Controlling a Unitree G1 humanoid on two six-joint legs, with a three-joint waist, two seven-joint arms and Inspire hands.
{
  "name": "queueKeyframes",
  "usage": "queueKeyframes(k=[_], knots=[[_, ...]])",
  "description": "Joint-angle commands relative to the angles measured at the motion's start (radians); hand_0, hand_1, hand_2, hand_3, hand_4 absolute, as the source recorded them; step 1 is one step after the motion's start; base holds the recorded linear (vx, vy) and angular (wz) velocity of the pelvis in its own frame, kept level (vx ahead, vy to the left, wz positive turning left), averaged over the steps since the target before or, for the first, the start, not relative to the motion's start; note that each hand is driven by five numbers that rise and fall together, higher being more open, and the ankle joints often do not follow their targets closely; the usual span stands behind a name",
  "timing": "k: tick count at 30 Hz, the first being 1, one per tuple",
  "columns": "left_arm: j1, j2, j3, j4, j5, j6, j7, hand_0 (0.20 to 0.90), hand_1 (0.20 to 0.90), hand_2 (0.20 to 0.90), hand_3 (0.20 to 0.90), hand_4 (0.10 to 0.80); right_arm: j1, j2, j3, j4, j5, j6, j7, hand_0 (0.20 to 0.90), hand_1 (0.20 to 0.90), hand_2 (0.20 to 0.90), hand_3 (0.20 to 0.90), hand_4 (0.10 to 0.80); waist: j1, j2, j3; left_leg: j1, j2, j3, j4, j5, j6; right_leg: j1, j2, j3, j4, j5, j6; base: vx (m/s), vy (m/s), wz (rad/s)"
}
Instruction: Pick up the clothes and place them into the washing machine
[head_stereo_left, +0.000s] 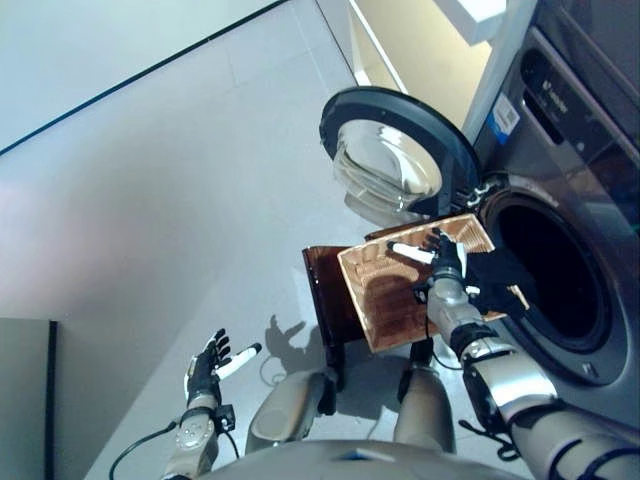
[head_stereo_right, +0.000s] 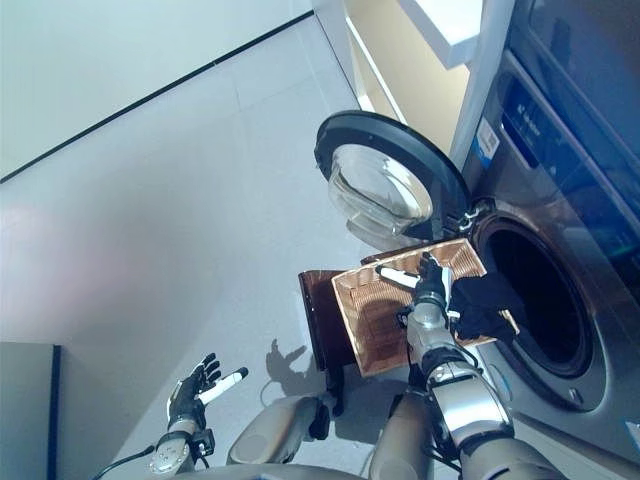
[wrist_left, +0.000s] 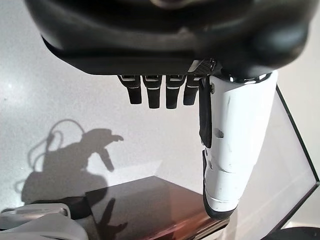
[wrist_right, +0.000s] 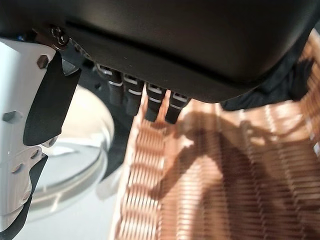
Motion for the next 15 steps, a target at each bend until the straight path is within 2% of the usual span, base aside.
queueKeyframes(k=[1, 8, 15], knots=[[-0.012, 0.052, 0.049, 0.047, 0.031, -0.037, 0.04, 0.9, 0.9, 0.9, 0.9, 0.8, 0.003, -0.032, 0.047, -0.031, -0.107, -0.057, -0.011, 0.9, 0.9, 0.9, 0.9, 0.8, 0.036, -0.04, -0.093, -0.045, 0.016, -0.023, -0.045, 0.062, -0.07, 0.092, 0.036, -0.027, -0.066, -0.029, -0.03, 0.072, -0.048, 0.0], [-0.031, 0.057, 0.052, 0.156, 0.139, -0.014, 0.082, 0.9, 0.9, 0.9, 0.9, 0.8, 0.124, -0.028, 0.155, -0.006, -0.408, 0.003, -0.016, 0.9, 0.9, 0.9, 0.9, 0.8, 0.026, -0.116, -0.15, 0.04, 0.028, -0.024, -0.099, 0.067, -0.08, 0.184, 0.054, -0.039, -0.151, -0.006, -0.016, 0.087, -0.059, 0.02], [-0.041, 0.033, 0.002, 0.302, 0.272, 0.017, 0.053, 0.9, 0.9, 0.9, 0.9, 0.8, 0.405, 0.054, -0.014, 0.076, -0.278, -0.03, 0.056, 0.9, 0.9, 0.9, 0.9, 0.8, -0.022, -0.143, -0.217, 0.13, 0.039, -0.002, -0.138, 0.064, -0.086, 0.264, 0.072, -0.035, -0.202, 0.004, -0.009, 0.074, -0.057, -0.06]])
